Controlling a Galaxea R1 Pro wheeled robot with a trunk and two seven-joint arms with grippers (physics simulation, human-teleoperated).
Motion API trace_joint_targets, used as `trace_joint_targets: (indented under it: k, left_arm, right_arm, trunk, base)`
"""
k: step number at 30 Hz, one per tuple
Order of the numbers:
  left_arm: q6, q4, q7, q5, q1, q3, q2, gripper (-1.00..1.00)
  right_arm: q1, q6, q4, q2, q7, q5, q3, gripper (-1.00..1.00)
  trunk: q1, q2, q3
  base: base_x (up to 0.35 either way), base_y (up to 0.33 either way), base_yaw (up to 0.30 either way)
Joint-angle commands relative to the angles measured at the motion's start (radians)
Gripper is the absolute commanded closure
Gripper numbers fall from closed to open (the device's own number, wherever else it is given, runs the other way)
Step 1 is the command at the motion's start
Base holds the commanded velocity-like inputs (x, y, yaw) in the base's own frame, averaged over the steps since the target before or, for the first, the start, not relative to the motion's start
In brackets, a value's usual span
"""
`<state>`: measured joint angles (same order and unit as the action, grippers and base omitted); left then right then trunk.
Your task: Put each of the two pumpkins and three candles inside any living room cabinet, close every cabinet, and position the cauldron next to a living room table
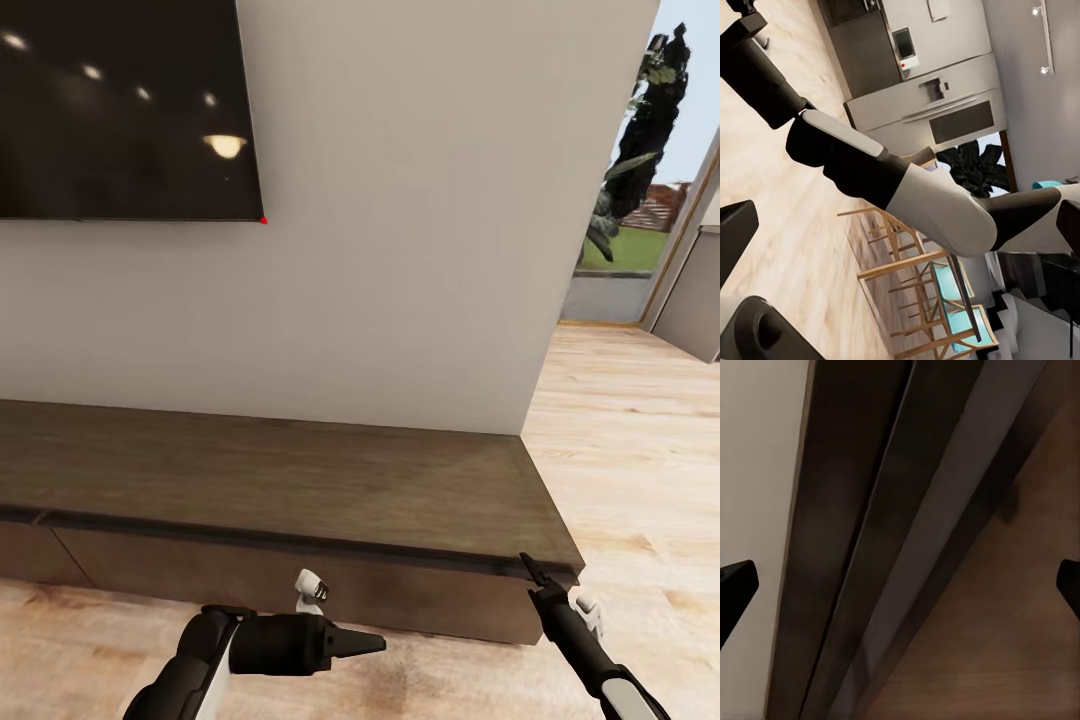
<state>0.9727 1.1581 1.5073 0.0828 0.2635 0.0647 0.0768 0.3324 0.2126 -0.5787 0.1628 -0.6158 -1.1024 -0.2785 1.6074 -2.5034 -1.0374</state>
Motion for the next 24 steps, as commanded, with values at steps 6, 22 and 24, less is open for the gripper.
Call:
trace_joint_targets:
  k: [6, 22, 24]
  left_arm:
    - [0.011, 0.0, 0.002, 0.002, 0.0, 0.0, 0.0, -1.0]
    - [0.011, 0.0, 0.002, 0.002, 0.0, 0.001, 0.0, -1.0]
    - [0.011, 0.0, 0.002, 0.002, 0.0, 0.001, 0.0, -1.0]
  right_arm:
    - [0.001, 0.01, 0.0, 0.0, -0.002, -0.01, -0.002, -1.0]
    - [0.001, 0.01, 0.0, 0.0, -0.002, -0.01, -0.002, -1.0]
    - [0.001, 0.01, 0.0, 0.0, -0.002, -0.01, -0.002, -1.0]
  trunk:
    - [0.0, 0.0, -0.001]
    - [0.0, 0.0, -0.001]
    - [0.0, 0.0, -0.001]
  base:
    - [0.032, 0.0, 0.0]
    - [0.002, 0.0, 0.0]
    - [0.0, 0.0, 0.0]
